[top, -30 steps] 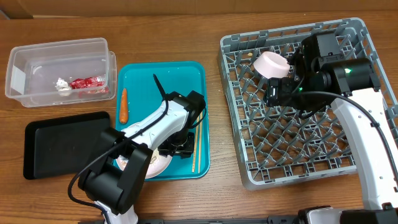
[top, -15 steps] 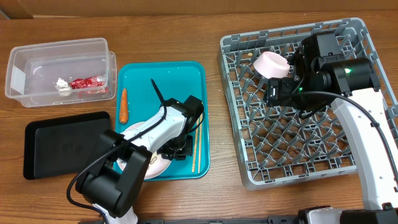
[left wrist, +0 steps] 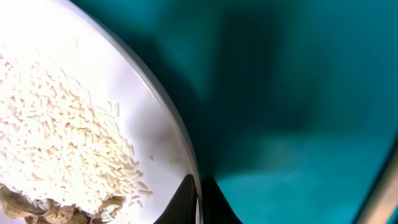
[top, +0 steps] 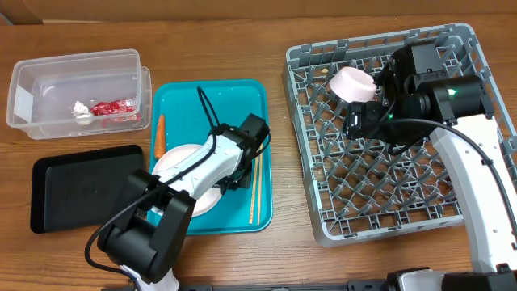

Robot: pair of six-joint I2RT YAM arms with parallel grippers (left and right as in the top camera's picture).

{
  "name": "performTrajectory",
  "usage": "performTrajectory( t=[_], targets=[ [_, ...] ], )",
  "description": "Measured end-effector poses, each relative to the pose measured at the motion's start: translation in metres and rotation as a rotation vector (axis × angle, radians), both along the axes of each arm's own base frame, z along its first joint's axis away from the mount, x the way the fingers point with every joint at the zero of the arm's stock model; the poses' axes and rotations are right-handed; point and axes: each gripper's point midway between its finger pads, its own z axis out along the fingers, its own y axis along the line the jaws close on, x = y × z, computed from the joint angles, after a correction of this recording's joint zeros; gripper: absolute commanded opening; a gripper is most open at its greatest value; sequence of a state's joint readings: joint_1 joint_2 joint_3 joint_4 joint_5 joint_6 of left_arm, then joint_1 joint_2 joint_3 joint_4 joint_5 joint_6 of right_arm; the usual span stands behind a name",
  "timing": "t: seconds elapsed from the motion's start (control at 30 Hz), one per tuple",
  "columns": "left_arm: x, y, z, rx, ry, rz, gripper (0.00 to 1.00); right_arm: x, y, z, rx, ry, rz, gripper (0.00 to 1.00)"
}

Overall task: Sort waste into correct bins and load items into the dishwasher
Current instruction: 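Grasp the white plate of rice with the left gripper, carry it left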

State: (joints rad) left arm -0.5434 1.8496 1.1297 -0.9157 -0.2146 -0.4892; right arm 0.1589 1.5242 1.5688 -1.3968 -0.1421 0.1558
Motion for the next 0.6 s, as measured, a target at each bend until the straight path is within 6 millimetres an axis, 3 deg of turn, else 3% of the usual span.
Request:
performTrajectory(
  t=[0.17, 0.33, 0.6],
  targets=[
    [0.015, -0.010, 0.013, -0.020, -0.028, -0.045, 0.04, 0.000, 0.000, 0.000, 0.000, 0.001, 0.000, 1.00],
    [0.029, -0.016, 0.039, -0.021, -0.046, -0.070, 0.04, 0.000, 0.000, 0.000, 0.000, 0.001, 0.000, 1.00],
    [0.025, -0.008, 0.064, 0.028, -0.008, -0.072, 0.04, 0.000, 0.000, 0.000, 0.000, 0.002, -0.001, 1.00]
  ],
)
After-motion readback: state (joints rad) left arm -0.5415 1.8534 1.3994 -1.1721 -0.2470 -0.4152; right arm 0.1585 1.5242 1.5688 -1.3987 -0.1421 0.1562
